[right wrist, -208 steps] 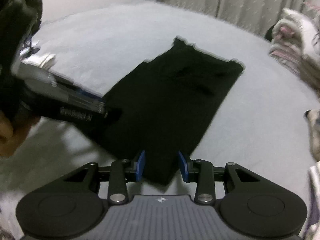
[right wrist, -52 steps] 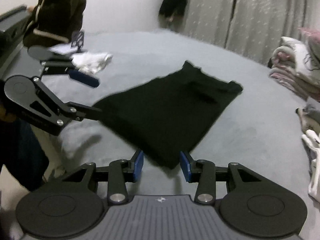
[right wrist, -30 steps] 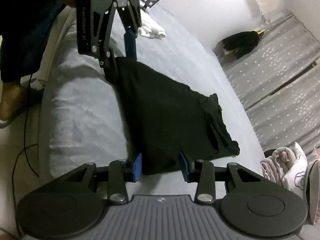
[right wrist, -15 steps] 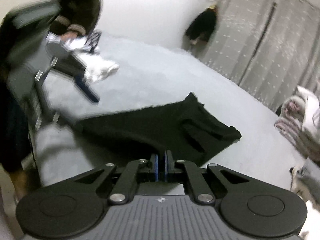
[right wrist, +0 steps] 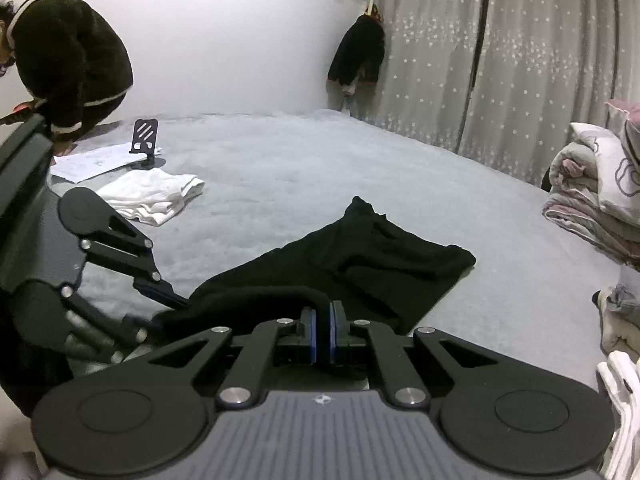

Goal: Fold clothes

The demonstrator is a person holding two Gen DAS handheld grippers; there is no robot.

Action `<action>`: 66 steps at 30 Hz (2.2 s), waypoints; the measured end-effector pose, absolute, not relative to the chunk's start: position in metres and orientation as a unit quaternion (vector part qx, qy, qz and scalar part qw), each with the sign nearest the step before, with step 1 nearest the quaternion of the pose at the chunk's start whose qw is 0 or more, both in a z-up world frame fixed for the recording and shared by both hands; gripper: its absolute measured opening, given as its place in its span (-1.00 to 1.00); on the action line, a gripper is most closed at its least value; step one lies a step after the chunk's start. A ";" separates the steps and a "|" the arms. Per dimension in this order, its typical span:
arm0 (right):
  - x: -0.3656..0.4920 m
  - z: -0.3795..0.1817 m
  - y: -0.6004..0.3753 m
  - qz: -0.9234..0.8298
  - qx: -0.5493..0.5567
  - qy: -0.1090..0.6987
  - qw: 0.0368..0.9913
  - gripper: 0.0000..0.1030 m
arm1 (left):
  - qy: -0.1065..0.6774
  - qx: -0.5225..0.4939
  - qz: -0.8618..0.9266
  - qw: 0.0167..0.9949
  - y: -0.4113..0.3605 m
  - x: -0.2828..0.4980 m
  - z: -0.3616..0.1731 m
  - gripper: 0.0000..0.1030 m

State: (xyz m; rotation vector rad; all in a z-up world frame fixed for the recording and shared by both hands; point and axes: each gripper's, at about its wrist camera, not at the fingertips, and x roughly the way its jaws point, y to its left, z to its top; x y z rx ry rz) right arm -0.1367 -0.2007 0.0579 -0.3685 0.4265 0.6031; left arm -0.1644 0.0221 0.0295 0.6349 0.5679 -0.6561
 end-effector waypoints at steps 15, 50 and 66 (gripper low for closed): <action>-0.146 0.067 -0.202 0.272 -0.179 0.166 0.931 -0.89 | 0.223 0.206 -0.256 0.918 0.049 -0.146 0.081 -0.86; 0.157 0.027 -0.186 0.193 -0.133 0.265 0.935 -0.89 | 0.354 0.085 -0.169 0.916 0.022 0.181 0.052 -0.85; 0.164 0.015 -0.178 0.106 -0.128 0.266 0.950 -0.31 | 0.365 0.022 -0.100 0.925 0.050 0.201 0.046 0.07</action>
